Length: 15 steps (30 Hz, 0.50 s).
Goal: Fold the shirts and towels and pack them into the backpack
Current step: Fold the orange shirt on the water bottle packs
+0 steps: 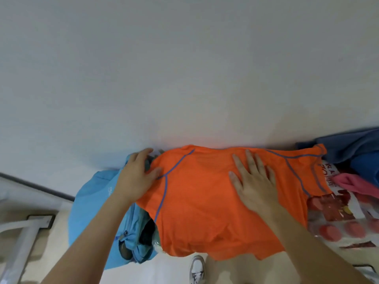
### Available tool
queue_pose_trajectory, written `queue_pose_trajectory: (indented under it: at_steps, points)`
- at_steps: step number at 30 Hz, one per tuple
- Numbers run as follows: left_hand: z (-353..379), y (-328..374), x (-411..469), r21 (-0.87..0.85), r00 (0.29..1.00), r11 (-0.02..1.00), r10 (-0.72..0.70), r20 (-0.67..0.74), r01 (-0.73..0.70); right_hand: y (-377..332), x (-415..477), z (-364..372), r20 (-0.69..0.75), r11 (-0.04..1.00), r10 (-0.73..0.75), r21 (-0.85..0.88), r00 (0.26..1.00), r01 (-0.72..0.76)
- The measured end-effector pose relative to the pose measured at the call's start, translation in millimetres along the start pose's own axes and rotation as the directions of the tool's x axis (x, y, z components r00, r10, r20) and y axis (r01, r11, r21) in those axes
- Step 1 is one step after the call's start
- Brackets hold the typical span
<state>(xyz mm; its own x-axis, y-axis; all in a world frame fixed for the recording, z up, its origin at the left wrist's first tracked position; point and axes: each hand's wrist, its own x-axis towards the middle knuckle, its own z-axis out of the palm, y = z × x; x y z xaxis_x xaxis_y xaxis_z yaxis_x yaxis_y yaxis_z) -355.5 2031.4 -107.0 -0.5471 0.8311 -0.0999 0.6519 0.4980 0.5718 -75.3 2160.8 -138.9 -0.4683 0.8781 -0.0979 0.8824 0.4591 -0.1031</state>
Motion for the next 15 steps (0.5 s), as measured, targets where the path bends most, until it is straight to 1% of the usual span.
queue_pose_trajectory:
  at_steps: [2,4,8,9,11,12,13,14,15]
  points:
    - [-3.5,-7.7,-19.5,-0.067,0.992,0.992,-0.102,0.072,0.107,0.4,1.3,0.9,0.009,1.0,0.008,-0.001,1.0,-0.008]
    - [-2.9,-13.5,-32.2,-0.047,0.982,0.987,-0.146,0.122,0.153,0.2,3.1,-0.4,0.002,1.0,0.002,-0.006,1.0,-0.002]
    - [-3.4,-12.3,-33.5,-0.011,0.989,0.991,-0.134,0.062,0.135,-3.1,4.4,-2.9,0.023,0.999,0.023,-0.043,0.999,-0.022]
    - [-3.2,-10.5,-32.3,0.01,0.992,0.993,-0.118,0.041,0.118,-5.6,3.4,-6.9,0.001,0.998,0.036,-0.042,0.999,-0.035]
    - [-1.8,-8.0,-31.9,0.044,0.997,0.996,-0.077,0.018,0.076,-14.9,-1.0,-18.4,-0.089,0.999,0.026,-0.03,0.996,-0.029]
    - [0.4,-6.3,-33.0,0.063,0.998,0.996,-0.061,0.011,0.06,-24.3,-2.4,-23.6,-0.144,1.0,-0.017,0.004,0.989,0.018]
    - [3.4,-4.1,-34.6,0.085,0.998,0.995,-0.059,0.007,0.059,-37.8,-3.0,-27.1,-0.205,0.993,-0.079,0.07,0.975,0.095]
    - [6.9,-1.3,-35.9,0.099,0.998,0.993,-0.057,0.002,0.057,-56.3,-3.7,-28.5,-0.251,0.968,-0.142,0.168,0.958,0.188]
    - [10.4,2.8,-37.5,0.109,0.998,0.992,-0.064,-0.004,0.064,-78.6,-6.4,-28.0,-0.255,0.923,-0.21,0.267,0.944,0.277]
